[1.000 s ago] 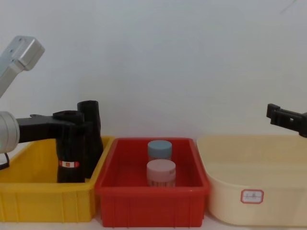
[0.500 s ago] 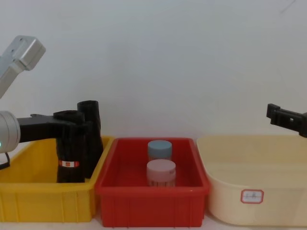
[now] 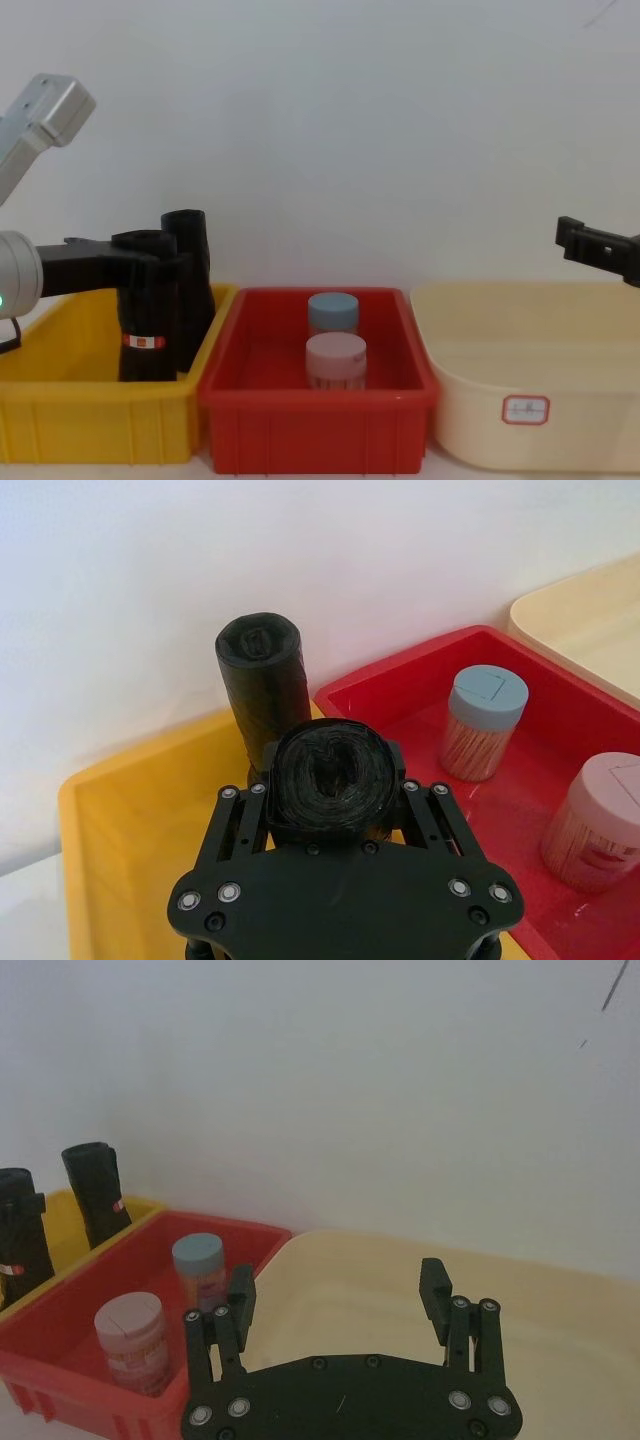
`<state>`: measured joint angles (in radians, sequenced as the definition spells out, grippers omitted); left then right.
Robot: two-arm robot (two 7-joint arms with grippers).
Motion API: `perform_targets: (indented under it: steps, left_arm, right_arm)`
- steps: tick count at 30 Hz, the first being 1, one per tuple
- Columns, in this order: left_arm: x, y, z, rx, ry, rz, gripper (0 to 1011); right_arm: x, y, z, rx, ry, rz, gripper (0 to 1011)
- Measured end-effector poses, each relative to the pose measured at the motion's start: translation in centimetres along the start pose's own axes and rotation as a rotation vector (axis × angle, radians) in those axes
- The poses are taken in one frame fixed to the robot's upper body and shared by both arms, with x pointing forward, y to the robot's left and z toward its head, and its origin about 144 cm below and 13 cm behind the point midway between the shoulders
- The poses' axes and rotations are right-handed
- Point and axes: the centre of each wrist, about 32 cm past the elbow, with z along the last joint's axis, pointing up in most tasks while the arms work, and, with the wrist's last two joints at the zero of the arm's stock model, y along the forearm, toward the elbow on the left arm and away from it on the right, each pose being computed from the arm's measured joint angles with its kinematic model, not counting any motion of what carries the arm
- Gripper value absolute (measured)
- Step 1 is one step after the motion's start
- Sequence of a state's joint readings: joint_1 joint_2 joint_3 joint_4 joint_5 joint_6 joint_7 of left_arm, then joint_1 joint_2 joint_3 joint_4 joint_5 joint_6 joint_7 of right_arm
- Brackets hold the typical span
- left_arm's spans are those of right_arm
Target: Pick up the garbage bag with the one hand and transfer it to the other hand.
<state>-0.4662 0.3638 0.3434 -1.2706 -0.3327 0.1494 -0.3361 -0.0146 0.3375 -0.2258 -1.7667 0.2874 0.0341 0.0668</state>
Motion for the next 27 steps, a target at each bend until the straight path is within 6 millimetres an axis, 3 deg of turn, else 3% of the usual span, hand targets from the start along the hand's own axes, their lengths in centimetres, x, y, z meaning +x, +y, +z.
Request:
perform_targets:
  steps: [15, 27]
  left_arm:
    - [0.1, 0.0, 0.1, 0.006, 0.008, 0.005, 531]
    - [1.2, 0.7, 1.9, -0.013, 0.055, 0.007, 531]
  right_arm:
    - [0.1, 0.0, -0.1, -0.015, 0.006, 0.007, 1001]
    - [0.8, 0.7, -1.0, -0.114, 0.017, 0.104, 1001]
